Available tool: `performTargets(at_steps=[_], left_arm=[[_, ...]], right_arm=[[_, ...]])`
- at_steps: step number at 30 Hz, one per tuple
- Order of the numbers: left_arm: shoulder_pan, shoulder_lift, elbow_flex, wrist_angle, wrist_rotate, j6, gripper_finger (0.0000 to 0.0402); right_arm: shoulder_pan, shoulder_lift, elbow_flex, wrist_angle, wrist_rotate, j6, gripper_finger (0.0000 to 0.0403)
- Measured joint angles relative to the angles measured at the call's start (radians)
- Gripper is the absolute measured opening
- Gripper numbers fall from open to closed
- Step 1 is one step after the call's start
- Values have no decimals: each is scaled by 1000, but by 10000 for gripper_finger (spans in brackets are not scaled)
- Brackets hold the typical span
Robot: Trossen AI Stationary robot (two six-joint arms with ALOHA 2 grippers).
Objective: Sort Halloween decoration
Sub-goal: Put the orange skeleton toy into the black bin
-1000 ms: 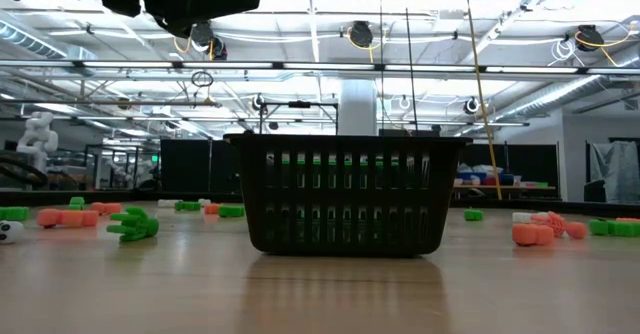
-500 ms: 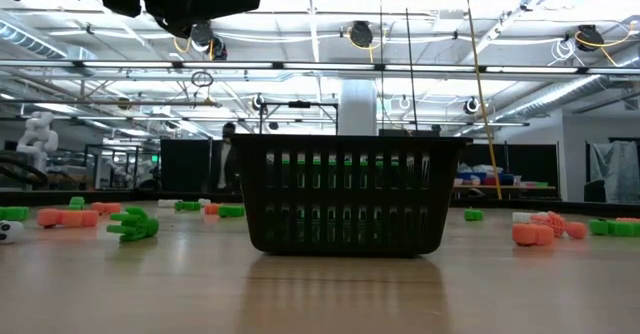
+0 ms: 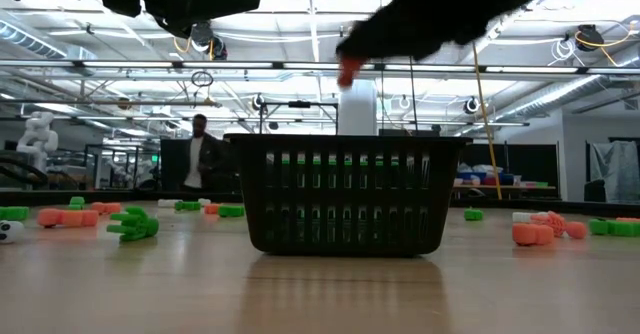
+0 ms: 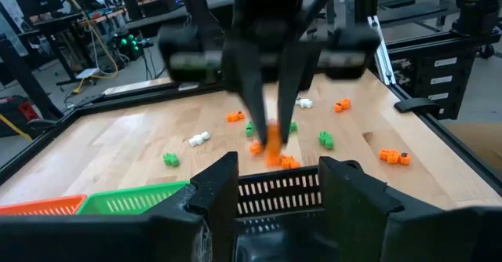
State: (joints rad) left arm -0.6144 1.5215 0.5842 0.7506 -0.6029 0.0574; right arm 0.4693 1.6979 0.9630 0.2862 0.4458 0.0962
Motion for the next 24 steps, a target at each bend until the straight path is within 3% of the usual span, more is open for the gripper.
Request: performTargets(at_steps=[7, 18, 24], left_arm=[[0, 0, 0, -3, 0, 0, 177], [0, 0, 0, -6, 0, 1, 177], [11, 0, 0, -6, 0, 1, 177]], right_arm=[[-52, 81, 0, -1, 0, 102, 22], [-62, 100, -1, -29, -2, 168, 23], [-62, 100, -1, -30, -2, 202, 59]])
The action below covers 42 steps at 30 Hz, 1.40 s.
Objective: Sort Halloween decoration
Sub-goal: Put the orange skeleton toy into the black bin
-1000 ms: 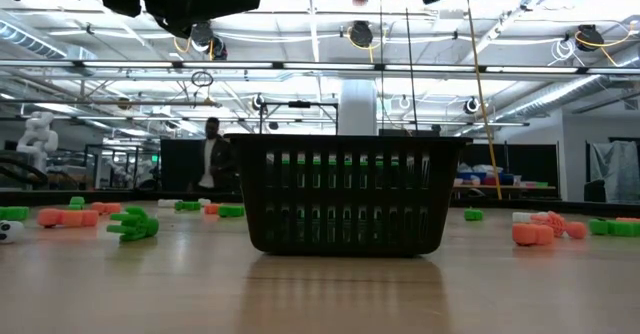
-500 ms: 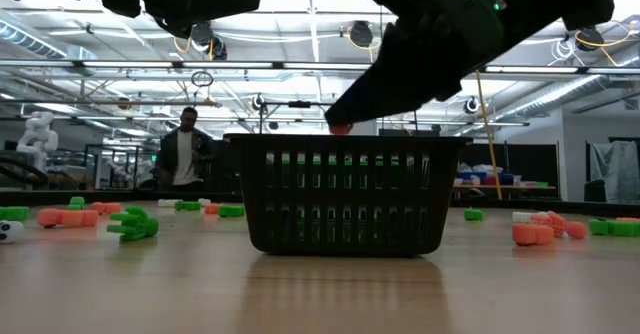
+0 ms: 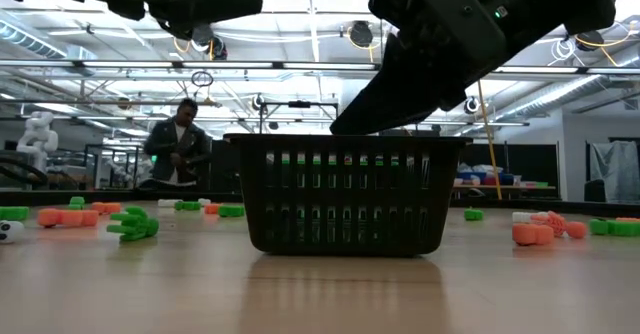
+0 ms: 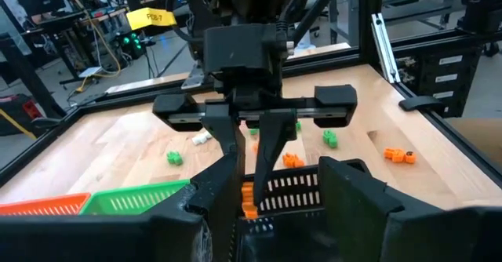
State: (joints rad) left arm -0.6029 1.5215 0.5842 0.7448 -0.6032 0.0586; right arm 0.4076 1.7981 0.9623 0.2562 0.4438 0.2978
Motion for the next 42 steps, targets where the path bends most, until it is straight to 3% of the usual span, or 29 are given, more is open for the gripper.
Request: performTargets(at_steps=[8, 18, 24, 31, 42], left_arm=[[4, 0, 0, -27, -32, -5, 177], [-10, 0, 0, -269, -71, -232, 177], [-64, 0, 23, -406, -62, -365, 177], [-131, 0, 107, -765, -61, -628, 177], [-210, 0, 107, -1101, -71, -1083, 177]], right_arm=[[6, -4, 2, 9, 5, 0, 125], [128, -24, 140, 8, 27, -183, 120], [222, -15, 153, 73, 28, -190, 119], [262, 18, 153, 158, 37, -298, 118], [260, 16, 153, 241, 29, -389, 118]])
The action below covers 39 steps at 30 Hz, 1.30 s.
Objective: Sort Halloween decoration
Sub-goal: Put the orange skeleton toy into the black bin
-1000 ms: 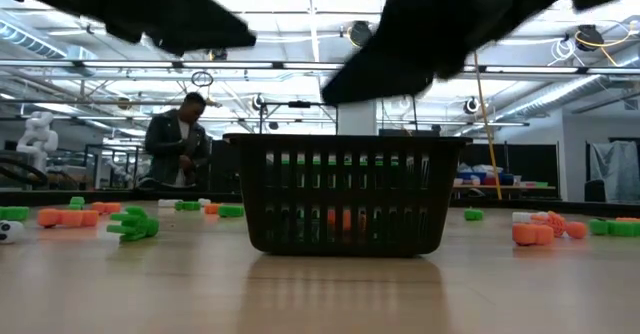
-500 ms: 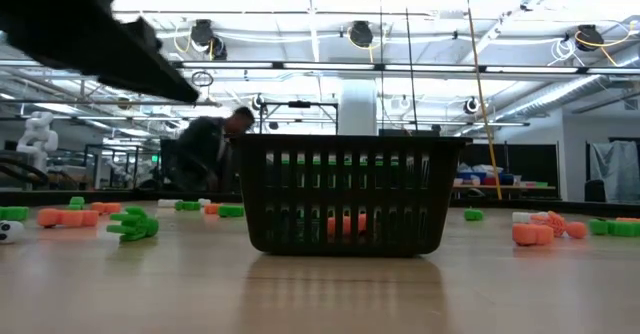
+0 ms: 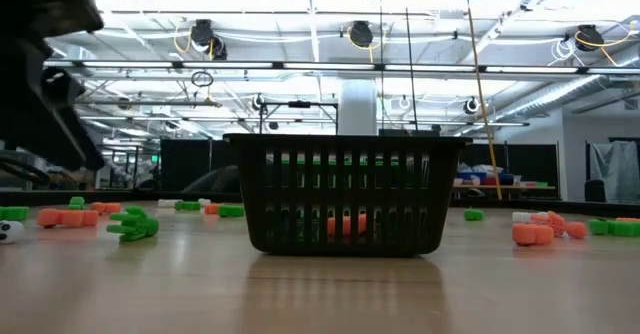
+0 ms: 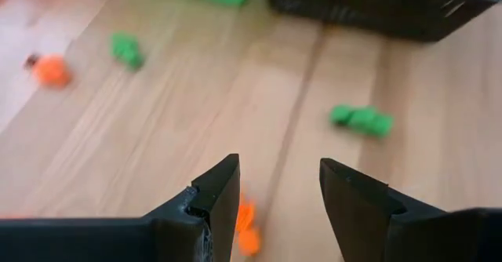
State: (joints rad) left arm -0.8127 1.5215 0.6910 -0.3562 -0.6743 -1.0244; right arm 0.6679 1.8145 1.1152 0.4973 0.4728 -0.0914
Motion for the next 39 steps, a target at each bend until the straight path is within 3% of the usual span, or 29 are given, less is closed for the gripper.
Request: performTargets(at_steps=[3, 11, 27, 39], left_arm=[[-10, 0, -1, -70, 0, -94, 177], [-14, 12, -38, -69, 53, -219, 177], [-23, 144, -35, -14, 43, -200, 172], [-19, 146, -35, -3, 64, -88, 41]], right_arm=[[-2, 0, 0, 0, 0, 0, 118], [-3, 0, 0, 1, -1, 23, 118], [-3, 0, 0, 23, -2, 27, 118], [-3, 0, 0, 23, -2, 27, 118]])
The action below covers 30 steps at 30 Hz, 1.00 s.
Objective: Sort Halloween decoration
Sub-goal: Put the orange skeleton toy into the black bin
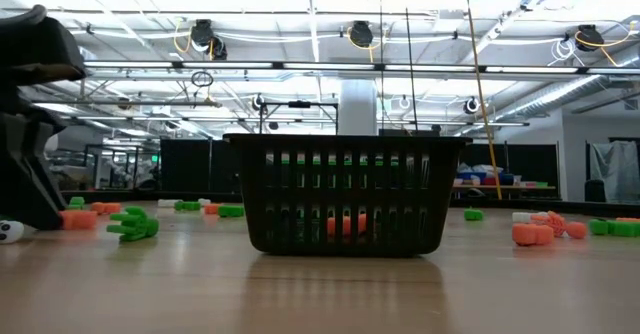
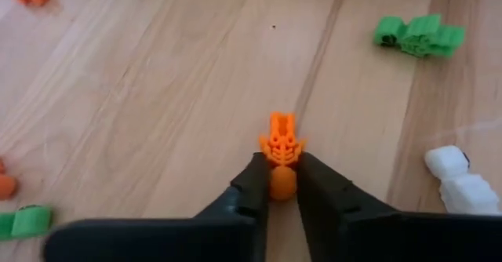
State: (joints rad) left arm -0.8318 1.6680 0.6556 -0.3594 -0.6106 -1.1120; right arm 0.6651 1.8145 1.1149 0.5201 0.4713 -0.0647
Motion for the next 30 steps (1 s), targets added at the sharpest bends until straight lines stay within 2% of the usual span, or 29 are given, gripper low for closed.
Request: performTargets(at_steps=[4, 10, 17, 30], left_arm=[[0, -2, 0, -2, 1, 31, 10], [3, -28, 26, -35, 7, 123, 14], [24, -42, 131, -200, -54, 228, 14], [61, -44, 350, -228, -233, 724, 14]], right_arm=[[0, 0, 0, 0, 0, 0, 118], [0, 0, 0, 0, 0, -2, 118], [-2, 0, 0, 0, 0, -4, 118], [-11, 0, 0, -4, 0, -3, 118]])
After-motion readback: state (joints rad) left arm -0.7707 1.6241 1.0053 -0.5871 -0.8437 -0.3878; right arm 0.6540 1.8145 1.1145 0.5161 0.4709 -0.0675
